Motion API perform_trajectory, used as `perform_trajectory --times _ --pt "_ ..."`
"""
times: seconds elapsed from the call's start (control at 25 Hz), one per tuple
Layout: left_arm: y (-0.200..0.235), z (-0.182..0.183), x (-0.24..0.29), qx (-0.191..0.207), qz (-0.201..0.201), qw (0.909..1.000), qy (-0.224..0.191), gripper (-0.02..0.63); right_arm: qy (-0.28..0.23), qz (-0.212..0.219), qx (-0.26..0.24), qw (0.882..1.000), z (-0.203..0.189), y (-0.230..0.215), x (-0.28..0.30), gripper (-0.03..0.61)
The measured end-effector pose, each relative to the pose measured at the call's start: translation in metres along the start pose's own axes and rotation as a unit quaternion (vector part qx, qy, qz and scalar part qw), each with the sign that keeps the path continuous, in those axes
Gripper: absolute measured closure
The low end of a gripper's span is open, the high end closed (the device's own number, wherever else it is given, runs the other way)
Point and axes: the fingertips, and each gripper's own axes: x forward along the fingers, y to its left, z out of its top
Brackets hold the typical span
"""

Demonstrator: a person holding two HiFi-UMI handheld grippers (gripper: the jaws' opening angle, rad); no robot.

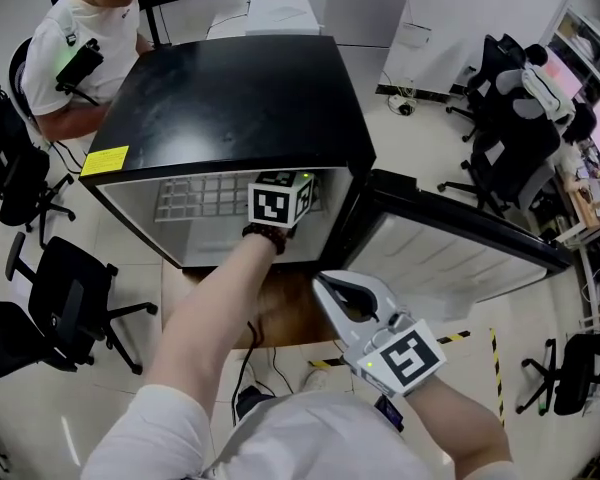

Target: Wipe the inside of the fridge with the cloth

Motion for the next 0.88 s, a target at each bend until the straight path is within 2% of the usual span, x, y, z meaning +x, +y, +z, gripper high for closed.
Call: perform_trajectory --times 0.28,0.44,0.88 --pt "-0.016 0.0 -0.017 0.014 -0.034 0.9993 -0.002 0.561 -0.003 0.014 -0.002 1.0 0.002 0.014 0.001 0.575" --pt "-0.032 -0.001 -0.027 0.016 -0.052 0.9985 -0.004 0.561 0.016 0.006 0.001 1.0 -0.002 0.016 -0.008 0.575" --pt "-0.061 -0.014 -0.057 0.027 -0.084 0.9961 -0.003 0.561 0.001 0.027 0.004 1.0 -0.003 0.038 -0.009 0.575"
